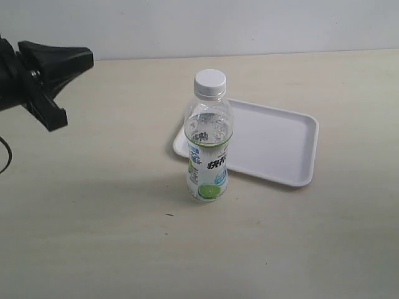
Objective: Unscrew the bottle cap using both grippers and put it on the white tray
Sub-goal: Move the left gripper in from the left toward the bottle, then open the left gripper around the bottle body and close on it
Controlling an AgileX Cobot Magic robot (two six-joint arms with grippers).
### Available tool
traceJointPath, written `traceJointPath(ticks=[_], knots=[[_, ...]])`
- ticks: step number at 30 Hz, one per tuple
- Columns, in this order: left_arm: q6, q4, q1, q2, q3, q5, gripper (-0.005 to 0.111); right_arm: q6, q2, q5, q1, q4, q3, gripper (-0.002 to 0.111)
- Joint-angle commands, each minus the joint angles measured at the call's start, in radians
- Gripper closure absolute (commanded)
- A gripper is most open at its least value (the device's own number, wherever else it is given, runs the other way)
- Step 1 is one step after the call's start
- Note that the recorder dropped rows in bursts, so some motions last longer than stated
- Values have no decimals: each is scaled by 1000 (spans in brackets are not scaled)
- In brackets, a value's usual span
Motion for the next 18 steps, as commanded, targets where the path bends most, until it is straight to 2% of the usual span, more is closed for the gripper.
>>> traceJointPath(ticks=[1,5,9,12,14,15,18], knots=[[-8,238,2,45,5,14,107,-1,-6,-2,3,-1,4,108],[-8,402,2,104,5,-13,107,-1,-6,-2,3,-1,4,108],[-19,393,2,211,5,-103,107,-1,-6,-2,3,-1,4,108],[72,324,1,318,5,-153,104,-1,-6,-2,3,-1,4,108],[150,242,1,395,5,-176,91,-1,-6,-2,3,-1,4,108],[211,197,1,443,5,-204,77,-1,-6,-2,3,-1,4,108],[310,134,-7,526,5,-308,52,-1,-6,-2,3,-1,4,108]])
